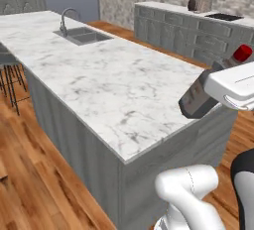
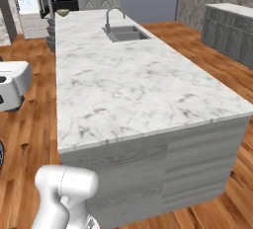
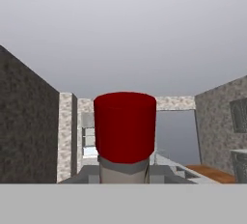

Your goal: There is a bowl on the dining counter. Grab a lemon wedge from the fridge and place it in the bowl. Then get the liquor bottle and glass cup from the cabinet and place them next to the bowl.

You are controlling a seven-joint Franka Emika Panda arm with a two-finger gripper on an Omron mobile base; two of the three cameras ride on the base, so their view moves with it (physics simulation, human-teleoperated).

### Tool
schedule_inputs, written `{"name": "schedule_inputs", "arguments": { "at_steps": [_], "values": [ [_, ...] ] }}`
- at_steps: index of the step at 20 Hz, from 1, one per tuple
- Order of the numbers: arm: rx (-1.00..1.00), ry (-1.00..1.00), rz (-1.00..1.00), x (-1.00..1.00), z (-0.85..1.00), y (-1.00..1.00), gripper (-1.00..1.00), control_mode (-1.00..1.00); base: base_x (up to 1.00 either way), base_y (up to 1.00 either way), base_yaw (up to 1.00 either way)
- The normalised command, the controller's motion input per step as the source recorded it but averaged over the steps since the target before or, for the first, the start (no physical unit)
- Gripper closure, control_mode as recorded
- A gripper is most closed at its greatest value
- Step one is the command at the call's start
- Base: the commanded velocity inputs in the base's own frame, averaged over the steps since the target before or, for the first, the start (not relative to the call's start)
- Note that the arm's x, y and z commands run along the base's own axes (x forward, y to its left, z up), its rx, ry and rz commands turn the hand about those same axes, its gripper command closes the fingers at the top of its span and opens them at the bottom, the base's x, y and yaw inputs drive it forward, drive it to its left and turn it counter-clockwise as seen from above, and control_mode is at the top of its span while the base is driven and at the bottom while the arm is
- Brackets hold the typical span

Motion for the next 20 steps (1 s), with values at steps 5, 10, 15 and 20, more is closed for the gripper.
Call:
{"name": "schedule_inputs", "arguments": {
  "at_steps": [5, 10, 15, 20],
  "values": [
    [0.0, 0.0, 0.0, 0.0, 0.0, 0.0, 1.0, 1.0, 0.3, 1.0, -0.17],
    [0.0, 0.0, 0.0, 0.0, 0.0, 0.0, 1.0, 1.0, 0.5, 1.0, -0.22],
    [0.0, 0.0, 0.0, 0.0, 0.0, 0.0, 1.0, 1.0, 0.59, 1.0, -0.24],
    [0.0, 0.0, 0.0, 0.0, 0.0, 0.0, 1.0, 1.0, 0.59, 1.0, -0.24]
  ]
}}
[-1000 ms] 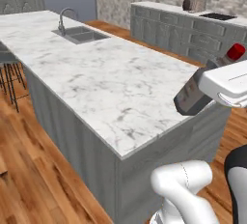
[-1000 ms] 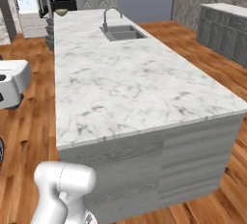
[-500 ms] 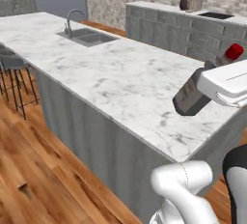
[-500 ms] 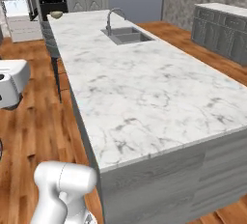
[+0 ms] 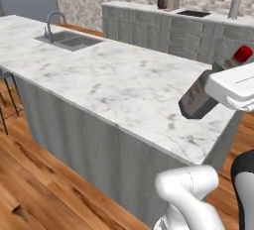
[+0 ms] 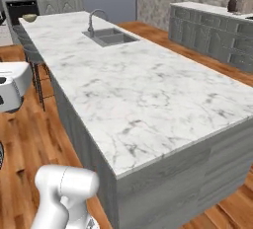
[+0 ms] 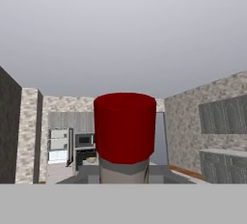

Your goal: There is a bowl on the dining counter. Grab a lemon wedge from the fridge and place it in the bowl. Then get the liquor bottle and glass cup from the cabinet and place them next to the bowl.

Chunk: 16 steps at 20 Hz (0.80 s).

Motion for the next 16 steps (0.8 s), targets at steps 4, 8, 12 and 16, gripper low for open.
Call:
{"name": "schedule_inputs", "arguments": {
  "at_steps": [4, 8, 12, 16],
  "values": [
    [0.0, 0.0, 0.0, 0.0, 0.0, 0.0, 1.0, 1.0, 0.23, 1.0, -0.15],
    [0.0, 0.0, 0.0, 0.0, 0.0, 0.0, 1.0, 1.0, -0.03, 1.0, -0.04],
    [0.0, 0.0, 0.0, 0.0, 0.0, 0.0, 1.0, 1.0, 0.05, 1.0, -0.05],
    [0.0, 0.0, 0.0, 0.0, 0.0, 0.0, 1.0, 1.0, 0.42, 1.0, -0.14]
  ]
}}
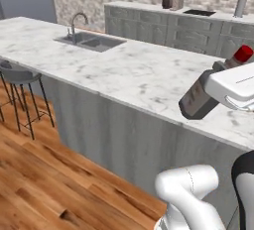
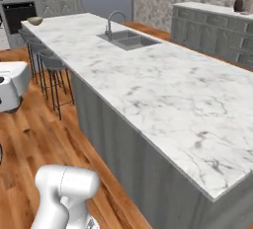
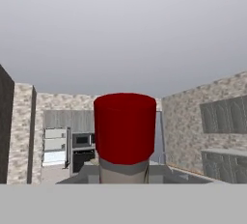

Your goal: There is a bowl on the dining counter. Grab a lemon wedge from the fridge and place it in the bowl. Then get the liquor bottle and glass cup from the cabinet and place them next to the bowl.

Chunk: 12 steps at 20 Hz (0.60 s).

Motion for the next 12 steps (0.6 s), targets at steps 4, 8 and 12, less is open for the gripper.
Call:
{"name": "schedule_inputs", "arguments": {
  "at_steps": [4, 8, 12],
  "values": [
    [0.0, 0.0, 0.0, 0.0, 0.0, 0.0, 1.0, 1.0, 0.52, 1.0, -0.17],
    [0.0, 0.0, 0.0, 0.0, 0.0, 0.0, 1.0, 1.0, 0.56, 1.0, -0.17],
    [0.0, 0.0, 0.0, 0.0, 0.0, 0.0, 1.0, 1.0, 0.59, 1.0, -0.17]
  ]
}}
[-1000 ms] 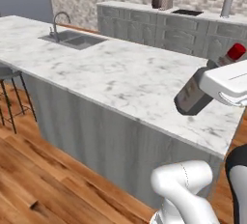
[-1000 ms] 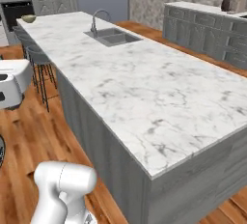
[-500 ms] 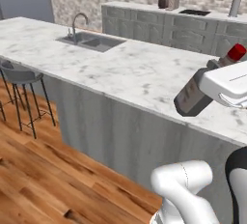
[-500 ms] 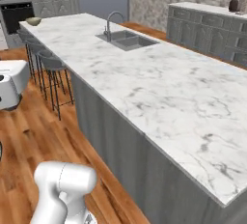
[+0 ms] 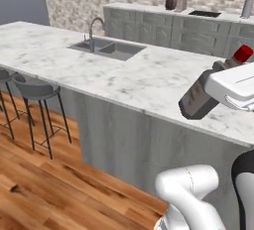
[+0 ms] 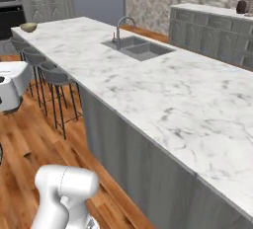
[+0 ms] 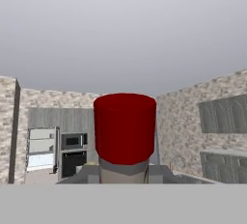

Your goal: There is a bowl on the dining counter. Grab a lemon wedge from the fridge and place it in the bowl. Then get the liquor bottle and glass cup from the cabinet and place them next to the bowl.

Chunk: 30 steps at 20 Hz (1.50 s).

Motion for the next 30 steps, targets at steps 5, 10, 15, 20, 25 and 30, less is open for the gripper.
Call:
{"name": "schedule_inputs", "arguments": {
  "at_steps": [5, 10, 15, 20, 25, 30],
  "values": [
    [0.0, 0.0, 0.0, 0.0, 0.0, 0.0, 1.0, 1.0, 0.6, 1.0, -0.18],
    [0.0, 0.0, 0.0, 0.0, 0.0, 0.0, 1.0, 1.0, 0.61, 1.0, -0.18],
    [0.0, 0.0, 0.0, 0.0, 0.0, 0.0, 1.0, 1.0, 0.62, 1.0, -0.19],
    [0.0, 0.0, 0.0, 0.0, 0.0, 0.0, 1.0, 1.0, 0.62, 1.0, -0.19],
    [0.0, 0.0, 0.0, 0.0, 0.0, 0.0, 1.0, 1.0, 0.64, 1.0, -0.2],
    [0.0, 0.0, 0.0, 0.0, 0.0, 0.0, 1.0, 1.0, 0.65, 1.0, -0.2]
  ]
}}
